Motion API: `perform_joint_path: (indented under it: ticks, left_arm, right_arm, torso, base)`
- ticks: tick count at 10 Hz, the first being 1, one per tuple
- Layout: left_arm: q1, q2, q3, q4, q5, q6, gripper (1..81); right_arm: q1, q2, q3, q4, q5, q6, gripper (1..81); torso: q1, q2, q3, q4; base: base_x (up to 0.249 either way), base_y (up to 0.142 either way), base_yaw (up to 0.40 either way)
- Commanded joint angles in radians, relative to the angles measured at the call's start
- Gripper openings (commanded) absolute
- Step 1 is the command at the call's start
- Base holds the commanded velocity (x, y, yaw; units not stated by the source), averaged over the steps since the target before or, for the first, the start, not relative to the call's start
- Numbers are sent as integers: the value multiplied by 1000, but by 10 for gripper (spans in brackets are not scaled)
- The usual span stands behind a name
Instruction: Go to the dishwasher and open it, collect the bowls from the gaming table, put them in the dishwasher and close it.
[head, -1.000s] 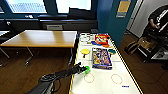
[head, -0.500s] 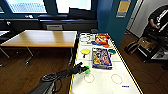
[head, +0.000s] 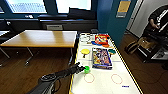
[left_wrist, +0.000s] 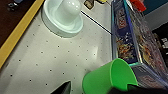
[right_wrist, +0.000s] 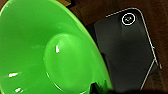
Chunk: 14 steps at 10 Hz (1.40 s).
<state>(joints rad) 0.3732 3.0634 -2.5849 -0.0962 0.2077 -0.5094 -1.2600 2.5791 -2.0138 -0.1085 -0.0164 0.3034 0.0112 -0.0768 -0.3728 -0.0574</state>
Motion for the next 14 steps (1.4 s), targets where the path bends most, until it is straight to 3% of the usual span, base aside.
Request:
perform_joint_path:
  ticks: [1,10,11,13,14]
  left_arm:
    - [-161,11,5,4,18,-3,811]
    - [-159,40,5,7,18,-1,811]
    - [-159,39,5,7,18,-1,811]
    - [-159,34,5,7,19,-1,811]
    - [-159,34,5,7,19,-1,811]
  right_arm:
    - [47,-17,20,-10,-60,-6,10]
    - [44,-17,15,-13,-60,-6,10]
    - [44,-17,17,-13,-60,-6,10]
    - [47,-15,17,-13,-60,-6,10]
    - [47,-15,17,-13,-60,-7,10]
  torso:
    - [0,0,0,0]
    - [0,0,0,0]
    - [0,0,-34,0]
    - [0,0,-52,0]
    - [0,0,-33,0]
  base:
    - [0,0,0]
    - [0,0,0]
    - [0,0,0]
    - [0,0,0]
    - [0,0,0]
